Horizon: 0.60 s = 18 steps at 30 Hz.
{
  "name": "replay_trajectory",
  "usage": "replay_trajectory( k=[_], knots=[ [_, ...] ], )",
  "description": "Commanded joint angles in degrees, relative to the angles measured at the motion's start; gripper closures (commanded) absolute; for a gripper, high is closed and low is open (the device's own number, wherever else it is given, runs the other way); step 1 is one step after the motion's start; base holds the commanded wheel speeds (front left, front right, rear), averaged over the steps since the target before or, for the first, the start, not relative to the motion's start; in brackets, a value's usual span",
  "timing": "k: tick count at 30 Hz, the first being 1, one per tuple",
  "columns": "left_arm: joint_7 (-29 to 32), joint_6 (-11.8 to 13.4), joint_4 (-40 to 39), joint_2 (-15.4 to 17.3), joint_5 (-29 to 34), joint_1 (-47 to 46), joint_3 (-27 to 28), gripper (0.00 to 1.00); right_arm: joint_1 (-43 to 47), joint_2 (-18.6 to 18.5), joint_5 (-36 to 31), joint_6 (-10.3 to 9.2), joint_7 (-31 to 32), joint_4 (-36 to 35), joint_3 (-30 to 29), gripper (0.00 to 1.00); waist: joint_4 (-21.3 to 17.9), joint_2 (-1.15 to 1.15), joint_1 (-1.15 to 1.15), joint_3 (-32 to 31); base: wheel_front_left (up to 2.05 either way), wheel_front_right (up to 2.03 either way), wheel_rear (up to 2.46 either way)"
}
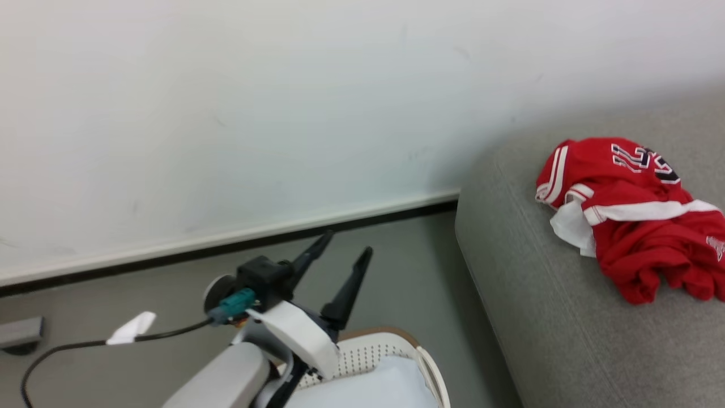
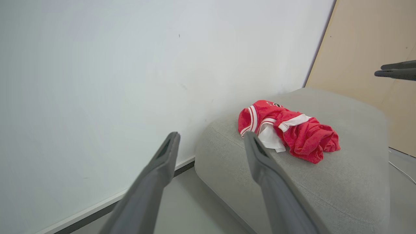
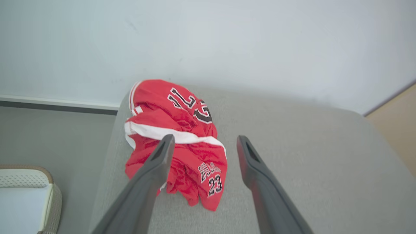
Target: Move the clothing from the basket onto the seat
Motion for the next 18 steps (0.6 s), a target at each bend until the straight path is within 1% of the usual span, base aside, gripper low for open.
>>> replay_trajectory(
  k=[1, 4, 8, 10, 13, 15, 17, 18],
  knots=[
    [-0.2, 0.6, -0.5, 1.0, -1.0, 1.0, 1.1, 0.00, 1.0, 0.2, -0.8, -0.14, -1.4, -1.7, -0.8, 0.00, 2.0, 0.00, 0.03, -3.1, 0.00, 0.00, 0.00],
    [-0.4, 2.3, -2.1, 2.6, -1.6, 2.6, 4.0, 0.00, 3.2, 2.5, -2.8, -0.14, -6.0, -6.2, -4.7, 0.00, 3.7, 0.00, 0.03, -4.3, 0.00, 0.00, 0.00],
    [-0.4, 3.8, -3.7, 4.7, -3.5, 5.7, 8.3, 0.00, 7.1, 7.4, -7.0, -0.14, -11.6, -11.1, -8.7, 0.00, 5.9, 0.00, 0.03, -5.8, 0.00, 0.00, 0.00],
    [-0.4, 4.6, -4.4, 5.6, -4.3, 7.5, 10.7, 0.00, 9.3, 10.4, -9.2, -0.14, -14.0, -13.0, -10.9, 0.00, 7.0, 0.00, 0.03, -6.3, 0.00, 0.00, 0.00],
    [-0.4, 5.4, -5.1, 5.6, -5.7, 11.7, 14.9, 0.00, 13.6, 15.5, -11.9, -0.14, -17.6, -15.0, -13.7, 0.00, 8.6, 0.00, 0.03, -6.9, 0.00, 0.00, 0.00],
    [-0.4, 5.6, -5.5, 5.4, -6.3, 14.0, 17.8, 0.00, 16.6, 19.5, -11.7, -0.14, -19.9, -15.7, -15.4, 0.00, 9.5, 0.00, 0.03, -7.1, 0.00, 0.00, 0.00],
    [-0.4, 6.0, -5.6, 5.6, -5.3, 16.2, 20.4, 0.00, 19.2, 22.6, -13.6, -0.15, -22.6, -15.9, -16.7, 0.00, 10.2, 0.00, 0.03, -7.2, 0.00, 0.00, 0.00],
    [-0.4, 6.2, -5.6, 5.3, -4.7, 17.4, 21.4, 0.00, 20.9, 24.9, -13.6, -0.14, -24.0, -15.7, -17.1, 0.00, 10.6, 0.00, 0.03, -7.3, 0.00, 0.00, 0.00]
  ],
)
